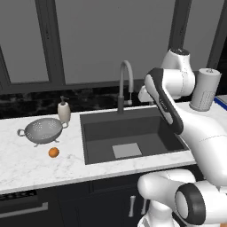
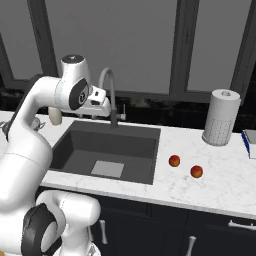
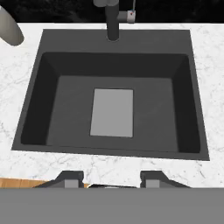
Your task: Put the colander in the sink, put the tangerine, apple, apple in the colander, and turn on the sink faucet and pour water over the colander.
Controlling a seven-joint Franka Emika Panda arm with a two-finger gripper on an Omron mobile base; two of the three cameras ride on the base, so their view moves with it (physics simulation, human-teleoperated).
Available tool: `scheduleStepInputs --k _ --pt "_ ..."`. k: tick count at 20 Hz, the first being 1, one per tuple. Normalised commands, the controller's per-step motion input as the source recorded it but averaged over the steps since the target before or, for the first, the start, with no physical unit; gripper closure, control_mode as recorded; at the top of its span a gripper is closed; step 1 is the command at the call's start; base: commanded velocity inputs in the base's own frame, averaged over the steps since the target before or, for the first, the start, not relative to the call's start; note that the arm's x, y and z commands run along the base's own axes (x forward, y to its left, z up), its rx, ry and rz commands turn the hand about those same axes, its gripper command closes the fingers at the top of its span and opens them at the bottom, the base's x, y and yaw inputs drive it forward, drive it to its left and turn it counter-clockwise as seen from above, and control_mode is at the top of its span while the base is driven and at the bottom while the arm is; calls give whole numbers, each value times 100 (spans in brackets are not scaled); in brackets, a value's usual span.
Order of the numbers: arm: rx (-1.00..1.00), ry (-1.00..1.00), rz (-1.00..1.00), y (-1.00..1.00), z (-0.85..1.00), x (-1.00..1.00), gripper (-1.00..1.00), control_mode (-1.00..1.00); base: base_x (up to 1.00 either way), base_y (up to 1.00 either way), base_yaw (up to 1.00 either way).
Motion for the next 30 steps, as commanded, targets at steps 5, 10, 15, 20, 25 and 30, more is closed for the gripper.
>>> scheduleStepInputs --k 5,10,15,20,25,30 --pt "0 0 0 27 -4 -10 -100 -100 0 0 0" --pt "4 0 0 68 -13 -22 -100 -100 0 0 0" --pt "2 11 0 84 -19 -12 -100 -100 0 0 0" --pt "0 12 0 90 -33 0 -100 -100 0 0 0" --pt "0 11 0 87 -31 0 -100 -100 0 0 0" --pt "0 15 0 64 -37 23 -100 -100 0 0 0"
